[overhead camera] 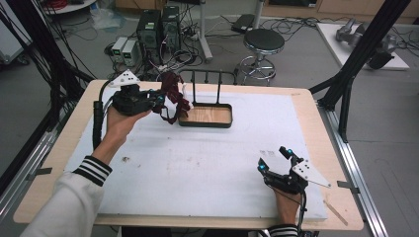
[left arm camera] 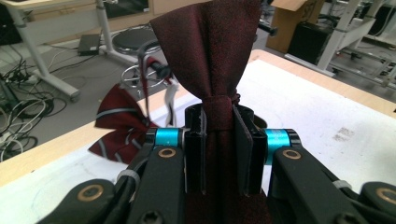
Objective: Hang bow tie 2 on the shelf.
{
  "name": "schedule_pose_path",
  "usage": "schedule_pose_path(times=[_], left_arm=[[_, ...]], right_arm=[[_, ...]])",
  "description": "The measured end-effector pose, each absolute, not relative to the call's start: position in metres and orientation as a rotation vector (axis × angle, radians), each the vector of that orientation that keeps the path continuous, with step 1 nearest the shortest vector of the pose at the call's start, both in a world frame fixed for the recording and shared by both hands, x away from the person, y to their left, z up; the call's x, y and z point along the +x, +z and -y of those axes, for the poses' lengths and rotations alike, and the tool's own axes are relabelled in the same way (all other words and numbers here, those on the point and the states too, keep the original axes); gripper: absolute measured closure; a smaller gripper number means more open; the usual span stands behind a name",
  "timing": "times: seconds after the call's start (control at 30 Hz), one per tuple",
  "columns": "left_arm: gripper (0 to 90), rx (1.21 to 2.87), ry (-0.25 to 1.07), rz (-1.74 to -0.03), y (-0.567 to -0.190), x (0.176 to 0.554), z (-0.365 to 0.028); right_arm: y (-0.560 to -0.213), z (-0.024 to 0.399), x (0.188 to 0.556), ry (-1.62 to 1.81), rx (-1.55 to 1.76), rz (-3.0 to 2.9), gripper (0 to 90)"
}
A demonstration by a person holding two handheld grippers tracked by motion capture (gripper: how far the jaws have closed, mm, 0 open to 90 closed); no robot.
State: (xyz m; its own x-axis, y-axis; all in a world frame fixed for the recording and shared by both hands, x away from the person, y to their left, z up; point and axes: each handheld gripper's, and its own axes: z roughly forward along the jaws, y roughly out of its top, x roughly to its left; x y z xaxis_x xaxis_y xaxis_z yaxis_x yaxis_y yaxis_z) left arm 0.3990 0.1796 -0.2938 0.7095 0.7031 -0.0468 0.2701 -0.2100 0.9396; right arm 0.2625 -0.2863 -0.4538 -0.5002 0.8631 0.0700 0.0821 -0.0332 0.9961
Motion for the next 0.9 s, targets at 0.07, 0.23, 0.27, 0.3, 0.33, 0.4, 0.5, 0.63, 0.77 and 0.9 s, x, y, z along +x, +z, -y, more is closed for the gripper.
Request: schedule_pose_path(times=[0.07, 0.23, 0.27, 0.3, 0.33, 0.4, 0.5, 0.63, 0.77, 0.9], left_arm=[[75.7, 1.792, 0.482, -0.762, -0.293, 0.399, -0.175], [75.7, 1.778, 0.482, -0.757, -0.29, 0.4, -0.164], [75.7, 1.771, 0.479, -0.753, -0.29, 0.4, -0.162], [75.7, 1.768, 0.475, -0.747, -0.289, 0.4, -0.159], [75.7, 1.766, 0.479, -0.745, -0.289, 0.401, -0.157], [75.7, 1.766, 0.484, -0.737, -0.287, 0.402, -0.15], [75.7, 1.766, 0.483, -0.726, -0.287, 0.404, -0.14], [75.7, 1.763, 0.484, -0.725, -0.288, 0.405, -0.131], [75.7, 1.749, 0.484, -0.736, -0.288, 0.409, -0.121], [75.7, 1.749, 0.5, -0.733, -0.286, 0.411, -0.113]], right_arm=[[-0.454, 0.286, 0.263, 1.593, 0.996, -1.621, 10.3], [-0.454, 0.286, 0.263, 1.598, 1.003, -1.619, 10.3], [-0.454, 0.286, 0.263, 1.599, 1.006, -1.62, 10.3], [-0.454, 0.286, 0.263, 1.598, 1.003, -1.619, 10.3], [-0.454, 0.286, 0.263, 1.6, 1.003, -1.618, 10.3], [-0.454, 0.287, 0.263, 1.599, 1.004, -1.616, 10.3], [-0.454, 0.287, 0.263, 1.6, 1.004, -1.616, 10.3], [-0.454, 0.287, 0.263, 1.605, 1.007, -1.615, 10.3], [-0.454, 0.288, 0.263, 1.61, 1.01, -1.612, 10.3], [-0.454, 0.288, 0.263, 1.612, 1.008, -1.61, 10.3]])
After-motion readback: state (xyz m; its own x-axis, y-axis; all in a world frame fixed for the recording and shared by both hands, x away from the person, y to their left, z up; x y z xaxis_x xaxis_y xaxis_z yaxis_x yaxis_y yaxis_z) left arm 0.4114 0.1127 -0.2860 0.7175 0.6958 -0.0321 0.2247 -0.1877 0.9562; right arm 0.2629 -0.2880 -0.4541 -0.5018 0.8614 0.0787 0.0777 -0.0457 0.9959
